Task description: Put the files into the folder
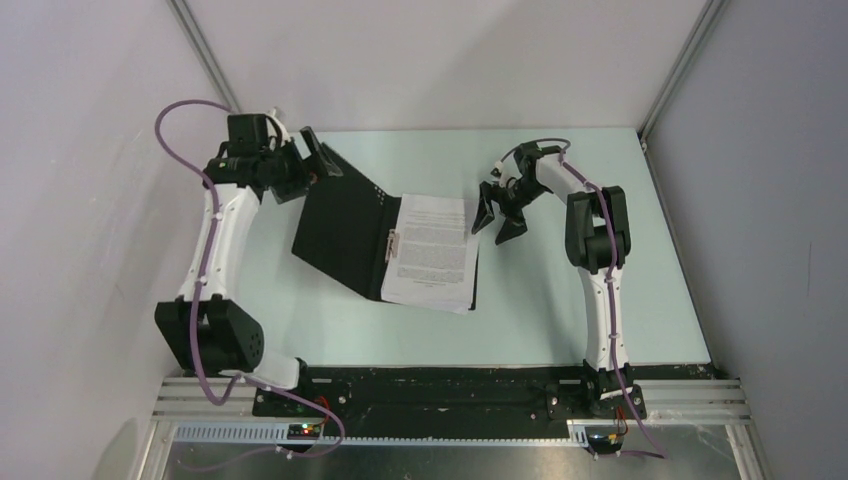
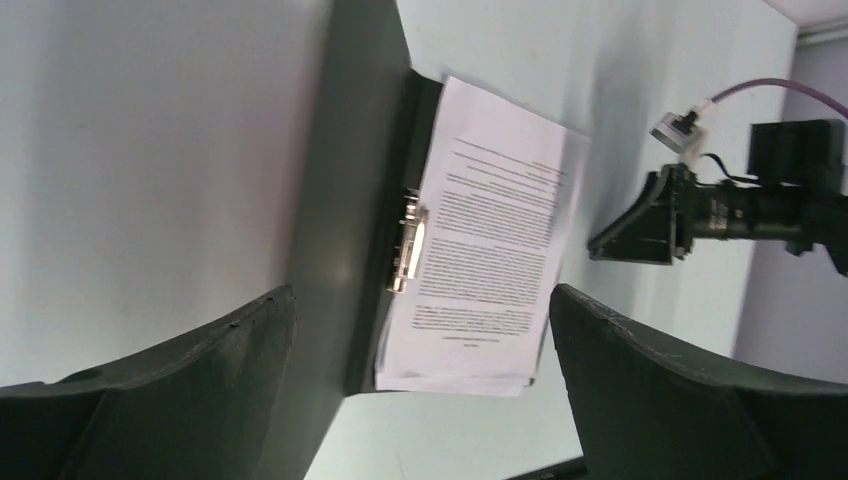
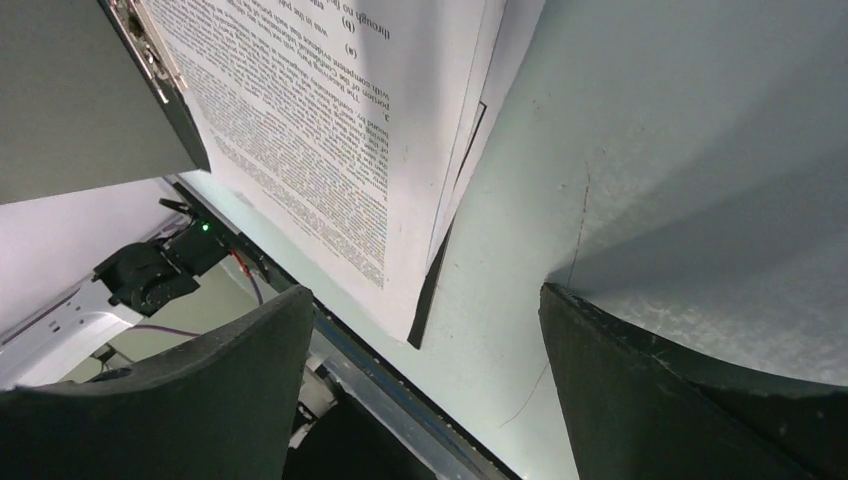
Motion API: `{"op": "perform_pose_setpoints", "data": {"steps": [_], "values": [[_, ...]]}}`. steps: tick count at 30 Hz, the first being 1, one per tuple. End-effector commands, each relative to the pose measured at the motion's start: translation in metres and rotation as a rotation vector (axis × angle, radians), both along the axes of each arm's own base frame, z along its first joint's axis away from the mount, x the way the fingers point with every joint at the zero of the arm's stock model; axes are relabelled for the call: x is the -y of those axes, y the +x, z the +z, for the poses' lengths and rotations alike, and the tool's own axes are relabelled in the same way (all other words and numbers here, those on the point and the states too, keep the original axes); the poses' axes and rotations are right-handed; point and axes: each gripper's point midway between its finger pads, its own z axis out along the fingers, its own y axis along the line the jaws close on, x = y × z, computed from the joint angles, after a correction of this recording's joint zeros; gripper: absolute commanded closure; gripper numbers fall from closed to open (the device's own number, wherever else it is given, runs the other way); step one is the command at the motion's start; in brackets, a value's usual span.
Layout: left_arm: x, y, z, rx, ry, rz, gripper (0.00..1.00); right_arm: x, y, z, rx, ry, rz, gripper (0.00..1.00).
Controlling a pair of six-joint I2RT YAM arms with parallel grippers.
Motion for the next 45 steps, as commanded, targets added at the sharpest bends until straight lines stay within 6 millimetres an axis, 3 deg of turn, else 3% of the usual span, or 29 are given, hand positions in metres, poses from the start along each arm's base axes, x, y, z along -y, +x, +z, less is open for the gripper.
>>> {"op": "perform_pose_setpoints", "data": {"steps": [1, 5, 7, 10, 12, 15, 21, 25, 28, 34, 36, 40, 45], "values": [[-0.012, -0.016, 0.014, 0.061, 0.153, 0.001, 0.00, 0.001, 0.011, 0.002, 0.069, -0.041, 0.024, 0.13], [0.029, -0.020, -0.007, -0.028, -0.001, -0.119, 0.00, -0.010, 0.012, 0.002, 0.066, -0.020, 0.033, 0.13], [0.035, -0.019, -0.018, -0.064, -0.045, -0.115, 0.00, -0.015, 0.010, 0.001, 0.062, -0.014, 0.042, 0.13], [0.031, -0.016, -0.015, -0.030, -0.014, -0.126, 0.00, -0.017, 0.010, 0.002, 0.059, -0.006, 0.044, 0.13], [0.009, -0.009, -0.008, 0.022, 0.126, -0.087, 0.00, -0.017, 0.010, 0.003, 0.062, -0.005, 0.042, 0.13], [-0.058, -0.010, -0.020, -0.030, 0.353, 0.112, 0.00, -0.014, 0.010, 0.006, 0.063, -0.004, 0.037, 0.13], [-0.156, -0.058, -0.085, -0.295, 0.443, 0.416, 0.00, -0.008, 0.014, 0.009, 0.088, -0.044, 0.019, 0.13], [-0.176, -0.070, -0.140, -0.428, 0.298, 0.464, 0.00, -0.007, 0.011, 0.012, 0.088, -0.056, 0.013, 0.13], [-0.173, -0.069, -0.175, -0.493, 0.181, 0.363, 0.00, -0.004, 0.005, 0.012, 0.071, -0.053, 0.009, 0.13], [-0.184, -0.066, -0.216, -0.536, 0.123, 0.246, 0.01, 0.000, 0.004, 0.012, 0.065, -0.049, -0.001, 0.13], [-0.178, -0.062, -0.226, -0.538, 0.071, 0.193, 0.03, 0.000, 0.004, 0.011, 0.062, -0.050, 0.000, 0.13], [-0.172, -0.060, -0.231, -0.528, 0.028, 0.144, 0.05, 0.001, 0.002, 0.006, 0.052, -0.054, 0.006, 0.13], [-0.134, -0.059, -0.210, -0.450, -0.136, 0.072, 0.12, 0.000, 0.003, -0.001, 0.041, -0.055, 0.008, 0.13]]}}
